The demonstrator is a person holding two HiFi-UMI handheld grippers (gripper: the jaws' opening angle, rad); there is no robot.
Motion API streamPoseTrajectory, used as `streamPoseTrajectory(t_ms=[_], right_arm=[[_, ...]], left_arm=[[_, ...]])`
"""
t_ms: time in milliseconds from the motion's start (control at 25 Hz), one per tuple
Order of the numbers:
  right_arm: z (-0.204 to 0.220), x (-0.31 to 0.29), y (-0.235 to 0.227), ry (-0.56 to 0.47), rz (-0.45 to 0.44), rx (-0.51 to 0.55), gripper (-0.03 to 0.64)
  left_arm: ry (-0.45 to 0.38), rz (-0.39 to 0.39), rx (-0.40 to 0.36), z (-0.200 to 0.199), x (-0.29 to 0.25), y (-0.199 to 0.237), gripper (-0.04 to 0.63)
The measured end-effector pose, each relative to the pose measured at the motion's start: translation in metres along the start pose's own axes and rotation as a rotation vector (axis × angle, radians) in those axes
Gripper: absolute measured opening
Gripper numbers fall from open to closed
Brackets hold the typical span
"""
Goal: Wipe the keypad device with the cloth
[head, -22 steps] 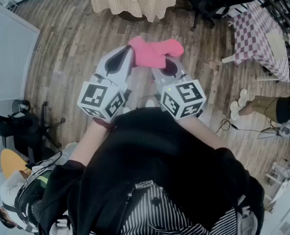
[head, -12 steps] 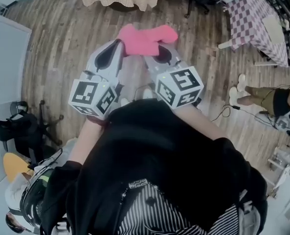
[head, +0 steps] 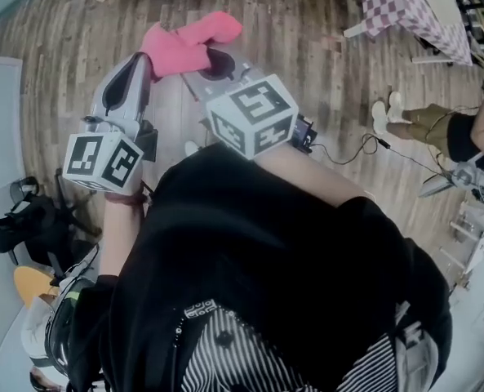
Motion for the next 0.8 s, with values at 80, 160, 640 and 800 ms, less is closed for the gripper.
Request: streamPoseTrajectory(t_ms=[80,160,640,800], right_arm=[[-0.004,0.005,-0.012,0.003,-0.014,-0.006,0.066],[-0.004,0.004,-0.018,0.001,-0.032,-0.013,0.066],[0.0,0.01,-0.033,0.022,-0.126,-0.042,0.066],[0.0,0.012,-0.042,0.024,-0.125,-0.054,0.066]], left_arm=[[0.016,-0.003,0.0,0.002,-0.014,-0.007,0.008],[0.033,-0.028,-0.006,0.004,-0.019,-0.007,0.008],[0.081,-0.129,-0.003,0.016,-0.035,-0.031,-0.002],[0.09,-0.115,-0.007,0.019,-0.044,-0.035,-0.002]])
Point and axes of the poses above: the fingertips, and each gripper's own axes: x backward along the fingers, y to its left, z out of its underside, the point moved 2 cm from there along x, backward along the fingers, and after that the axes turned 13 degrees about -x, right-handed, at the moved point
